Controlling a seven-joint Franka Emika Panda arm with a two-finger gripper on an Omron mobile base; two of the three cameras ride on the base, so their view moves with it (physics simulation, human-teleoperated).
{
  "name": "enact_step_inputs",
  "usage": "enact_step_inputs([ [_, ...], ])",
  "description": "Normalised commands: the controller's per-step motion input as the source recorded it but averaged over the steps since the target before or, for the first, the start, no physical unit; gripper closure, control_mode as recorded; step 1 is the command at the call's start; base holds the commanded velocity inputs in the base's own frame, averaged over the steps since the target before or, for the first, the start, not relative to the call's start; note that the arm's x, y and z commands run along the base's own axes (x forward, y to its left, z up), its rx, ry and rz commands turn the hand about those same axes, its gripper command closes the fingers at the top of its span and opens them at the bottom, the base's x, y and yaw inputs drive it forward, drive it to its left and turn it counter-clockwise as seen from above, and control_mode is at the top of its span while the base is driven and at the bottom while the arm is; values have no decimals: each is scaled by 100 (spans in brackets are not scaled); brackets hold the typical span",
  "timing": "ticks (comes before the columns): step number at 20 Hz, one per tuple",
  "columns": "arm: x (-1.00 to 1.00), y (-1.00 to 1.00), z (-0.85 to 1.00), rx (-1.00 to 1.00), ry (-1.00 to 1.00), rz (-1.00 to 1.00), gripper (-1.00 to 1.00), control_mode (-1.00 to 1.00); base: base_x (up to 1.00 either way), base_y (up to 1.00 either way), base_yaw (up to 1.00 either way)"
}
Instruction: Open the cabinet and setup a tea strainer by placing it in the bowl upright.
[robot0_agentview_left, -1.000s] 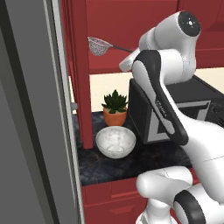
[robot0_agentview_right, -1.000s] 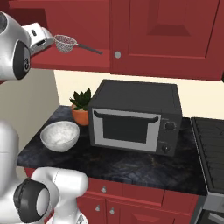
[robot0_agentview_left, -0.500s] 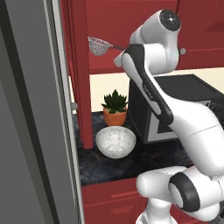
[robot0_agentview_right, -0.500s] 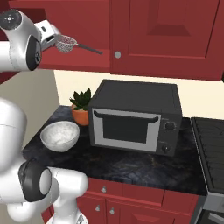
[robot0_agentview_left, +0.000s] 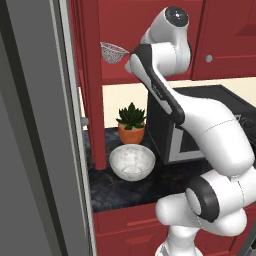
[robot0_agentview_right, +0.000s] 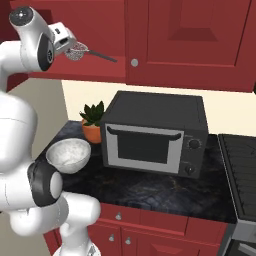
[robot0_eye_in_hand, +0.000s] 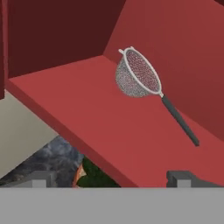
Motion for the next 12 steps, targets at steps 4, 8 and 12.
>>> enact_step_inputs([
  [4,34,16,0,0,4,-3,-100,-100,0,0,0],
  [8,30,26,-2,0,1,0,-100,-100,0,0,0],
  [12,33,18,-8,0,0,0,-100,-100,0,0,0],
])
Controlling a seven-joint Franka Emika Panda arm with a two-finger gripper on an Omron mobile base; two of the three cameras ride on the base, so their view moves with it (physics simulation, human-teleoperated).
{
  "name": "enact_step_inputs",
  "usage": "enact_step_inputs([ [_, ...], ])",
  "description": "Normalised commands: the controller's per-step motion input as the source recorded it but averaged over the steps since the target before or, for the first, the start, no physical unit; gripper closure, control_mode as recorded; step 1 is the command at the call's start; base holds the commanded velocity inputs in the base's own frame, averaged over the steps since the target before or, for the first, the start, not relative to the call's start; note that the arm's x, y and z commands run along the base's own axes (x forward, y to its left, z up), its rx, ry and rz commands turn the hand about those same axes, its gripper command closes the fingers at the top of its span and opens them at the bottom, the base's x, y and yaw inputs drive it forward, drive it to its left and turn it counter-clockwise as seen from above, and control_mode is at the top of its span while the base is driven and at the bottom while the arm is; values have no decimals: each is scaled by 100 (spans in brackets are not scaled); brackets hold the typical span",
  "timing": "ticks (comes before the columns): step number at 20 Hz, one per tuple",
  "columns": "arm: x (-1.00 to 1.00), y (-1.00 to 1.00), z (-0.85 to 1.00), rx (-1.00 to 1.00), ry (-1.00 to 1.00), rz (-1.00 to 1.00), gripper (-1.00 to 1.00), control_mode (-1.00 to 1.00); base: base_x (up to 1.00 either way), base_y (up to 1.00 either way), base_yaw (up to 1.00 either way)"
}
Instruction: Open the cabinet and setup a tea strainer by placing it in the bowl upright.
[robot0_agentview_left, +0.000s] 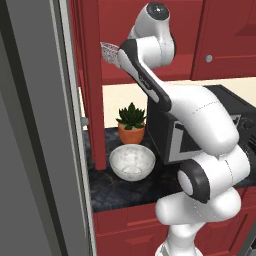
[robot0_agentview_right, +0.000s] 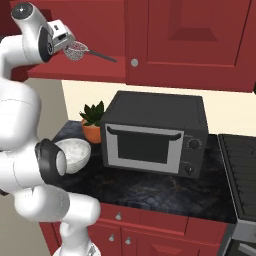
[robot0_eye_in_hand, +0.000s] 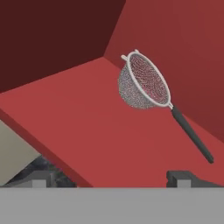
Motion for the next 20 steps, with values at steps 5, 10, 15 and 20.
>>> enact_step_inputs([
  [5,40,0,-11,0,2,0,-100,-100,0,0,0],
  [10,39,0,-11,0,1,0,-100,-100,0,0,0],
  [15,35,6,-6,0,0,0,-100,-100,0,0,0],
  [20,19,16,-3,0,0,0,-100,-100,0,0,0],
])
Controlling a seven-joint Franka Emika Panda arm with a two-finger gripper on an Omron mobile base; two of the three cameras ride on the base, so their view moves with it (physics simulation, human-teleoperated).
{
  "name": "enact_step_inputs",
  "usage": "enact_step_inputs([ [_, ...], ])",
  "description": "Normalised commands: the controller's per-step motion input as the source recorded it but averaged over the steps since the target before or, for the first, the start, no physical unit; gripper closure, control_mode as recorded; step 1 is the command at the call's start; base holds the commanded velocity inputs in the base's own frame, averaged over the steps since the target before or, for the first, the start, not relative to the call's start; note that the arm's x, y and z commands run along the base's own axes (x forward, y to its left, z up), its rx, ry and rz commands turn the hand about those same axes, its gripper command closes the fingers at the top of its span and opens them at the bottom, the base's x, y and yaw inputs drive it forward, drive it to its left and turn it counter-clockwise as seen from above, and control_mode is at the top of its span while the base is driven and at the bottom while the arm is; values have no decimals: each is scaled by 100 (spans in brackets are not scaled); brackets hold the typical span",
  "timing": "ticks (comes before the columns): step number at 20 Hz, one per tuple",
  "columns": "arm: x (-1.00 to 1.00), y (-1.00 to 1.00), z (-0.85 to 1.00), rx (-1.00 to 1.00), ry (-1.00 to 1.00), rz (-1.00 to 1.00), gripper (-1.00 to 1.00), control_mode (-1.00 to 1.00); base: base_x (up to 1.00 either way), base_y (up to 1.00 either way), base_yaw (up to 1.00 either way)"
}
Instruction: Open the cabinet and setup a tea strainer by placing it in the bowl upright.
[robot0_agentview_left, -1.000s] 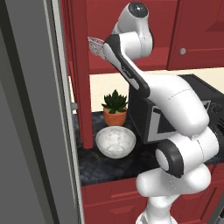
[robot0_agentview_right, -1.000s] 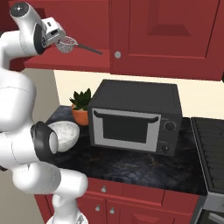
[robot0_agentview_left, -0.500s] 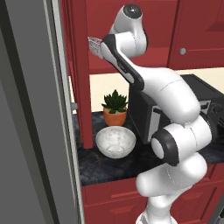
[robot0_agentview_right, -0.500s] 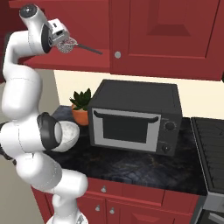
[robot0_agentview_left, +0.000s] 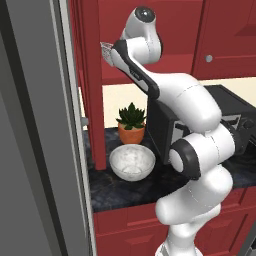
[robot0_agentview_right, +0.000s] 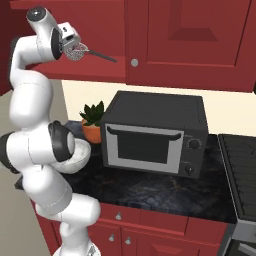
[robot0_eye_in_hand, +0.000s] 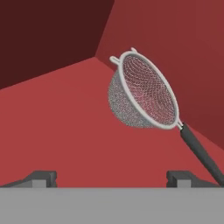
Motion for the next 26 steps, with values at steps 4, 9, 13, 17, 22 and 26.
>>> enact_step_inputs([
  [4,25,18,-11,0,2,0,-100,-100,0,0,0],
  [9,32,13,-13,0,6,0,-100,-100,0,0,0],
  [13,36,10,-6,0,4,0,-100,-100,0,0,0],
  [17,31,4,0,0,0,0,-100,-100,0,0,0],
  [22,18,0,0,-1,0,0,-100,-100,0,0,0],
  [26,4,0,0,-3,-1,0,-100,-100,0,0,0],
])
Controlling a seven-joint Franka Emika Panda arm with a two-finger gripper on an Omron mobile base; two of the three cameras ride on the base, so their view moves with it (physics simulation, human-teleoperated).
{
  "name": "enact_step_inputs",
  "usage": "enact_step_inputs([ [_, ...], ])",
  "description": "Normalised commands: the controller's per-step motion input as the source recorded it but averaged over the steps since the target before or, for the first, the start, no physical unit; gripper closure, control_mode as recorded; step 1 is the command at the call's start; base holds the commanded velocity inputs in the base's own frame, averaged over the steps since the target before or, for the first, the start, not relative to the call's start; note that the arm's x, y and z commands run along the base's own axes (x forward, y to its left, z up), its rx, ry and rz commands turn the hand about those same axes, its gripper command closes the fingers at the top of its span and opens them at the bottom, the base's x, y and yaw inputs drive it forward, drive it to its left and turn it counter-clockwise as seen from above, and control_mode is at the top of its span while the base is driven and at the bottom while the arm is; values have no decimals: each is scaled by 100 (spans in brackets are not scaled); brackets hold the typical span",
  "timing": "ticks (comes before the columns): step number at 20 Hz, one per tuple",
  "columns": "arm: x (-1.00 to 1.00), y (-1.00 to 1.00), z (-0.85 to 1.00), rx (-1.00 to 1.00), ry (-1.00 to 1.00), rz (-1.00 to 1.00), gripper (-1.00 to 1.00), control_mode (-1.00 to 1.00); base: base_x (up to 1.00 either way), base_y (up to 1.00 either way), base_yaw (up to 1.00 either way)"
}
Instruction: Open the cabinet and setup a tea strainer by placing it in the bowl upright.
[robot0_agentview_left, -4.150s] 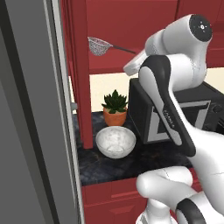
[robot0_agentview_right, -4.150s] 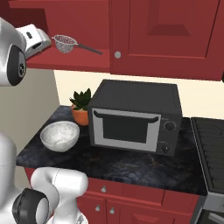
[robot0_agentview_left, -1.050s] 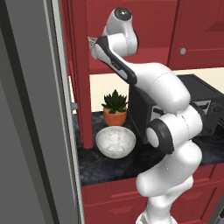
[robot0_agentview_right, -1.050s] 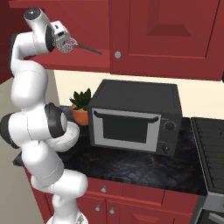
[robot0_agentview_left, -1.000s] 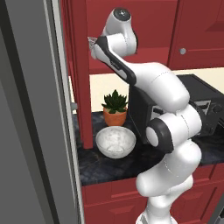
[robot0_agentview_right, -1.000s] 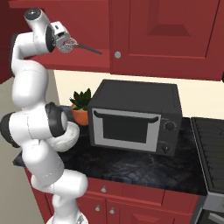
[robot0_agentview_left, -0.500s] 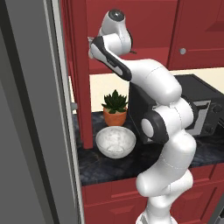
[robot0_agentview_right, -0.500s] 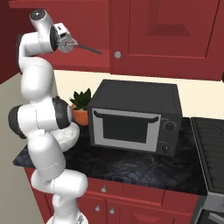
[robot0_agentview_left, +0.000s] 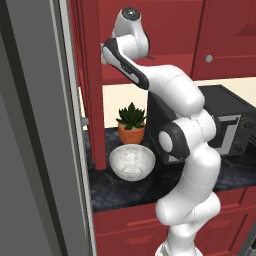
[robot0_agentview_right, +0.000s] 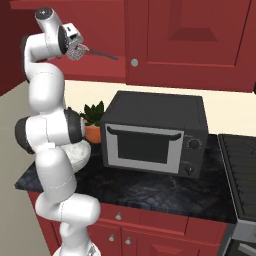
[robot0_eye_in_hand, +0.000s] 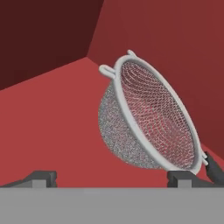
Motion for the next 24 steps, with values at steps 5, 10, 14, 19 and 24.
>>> enact_step_inputs([
  [5,0,0,0,-6,-2,0,-100,-100,0,0,0],
  [10,3,0,0,-7,-1,0,-100,-100,0,0,0],
  [14,5,0,0,-9,-8,0,-100,-100,0,0,0],
  [19,11,0,0,-6,-2,1,-100,-100,0,0,0],
  [24,25,0,0,-3,0,4,-100,-100,0,0,0],
])
